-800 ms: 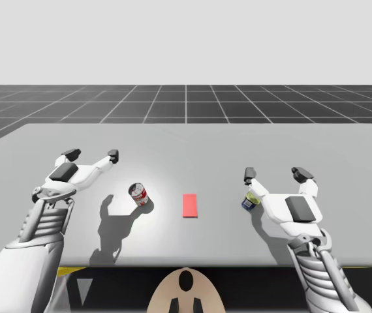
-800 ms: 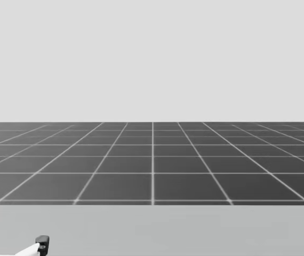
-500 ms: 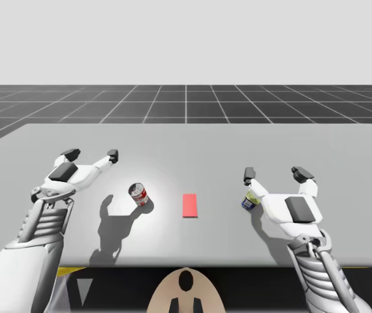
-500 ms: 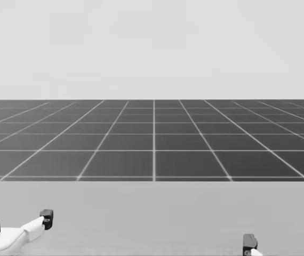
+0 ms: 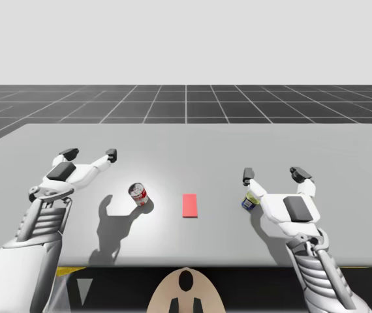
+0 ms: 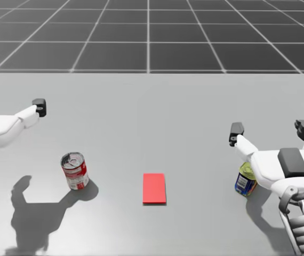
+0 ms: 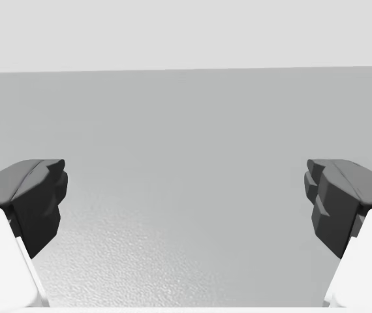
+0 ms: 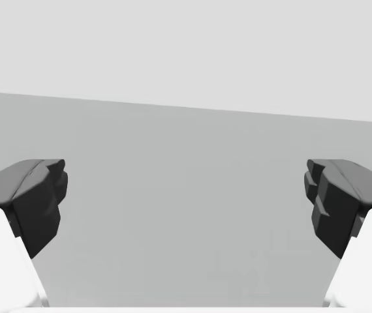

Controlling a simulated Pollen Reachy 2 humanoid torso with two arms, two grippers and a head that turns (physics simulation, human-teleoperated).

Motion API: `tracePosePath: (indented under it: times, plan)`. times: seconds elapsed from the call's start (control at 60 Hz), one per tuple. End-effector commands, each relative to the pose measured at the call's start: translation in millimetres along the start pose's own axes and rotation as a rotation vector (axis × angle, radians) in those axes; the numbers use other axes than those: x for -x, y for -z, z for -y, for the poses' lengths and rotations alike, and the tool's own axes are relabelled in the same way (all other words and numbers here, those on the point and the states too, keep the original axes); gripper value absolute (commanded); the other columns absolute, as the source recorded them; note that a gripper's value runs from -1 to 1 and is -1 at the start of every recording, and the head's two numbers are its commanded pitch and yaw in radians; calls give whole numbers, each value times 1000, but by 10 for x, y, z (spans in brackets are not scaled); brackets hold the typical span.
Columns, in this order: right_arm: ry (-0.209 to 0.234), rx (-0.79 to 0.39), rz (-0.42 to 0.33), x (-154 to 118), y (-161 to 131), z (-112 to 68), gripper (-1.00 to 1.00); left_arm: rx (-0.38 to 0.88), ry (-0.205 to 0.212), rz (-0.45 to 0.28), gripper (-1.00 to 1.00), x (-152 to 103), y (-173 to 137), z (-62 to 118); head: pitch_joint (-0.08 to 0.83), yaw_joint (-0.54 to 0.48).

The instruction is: Look at the card. If it is red, pick the object on the left. If it is green, pick the object on the right.

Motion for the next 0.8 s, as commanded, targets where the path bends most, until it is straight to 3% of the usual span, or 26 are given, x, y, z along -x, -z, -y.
tracePosePath:
  times: [0.017,0.133,0.317,0.8]
  plan:
    - [10,-1,-2,6,-6,-23,-1000,0,0,1,-1000,-6,0,-8,605,-32]
    - [2,2,3,-2,-4,-20,-1000,2,2,-1,-1000,-10,3,-4,682,-43]
    - [-1,2,10,-19,-8,-22,-1000,4,5,3,-1000,-15,8,2,727,-40]
    - [-3,-5,10,-21,-20,-31,-1000,6,1,18,-1000,-34,-13,3,731,12]
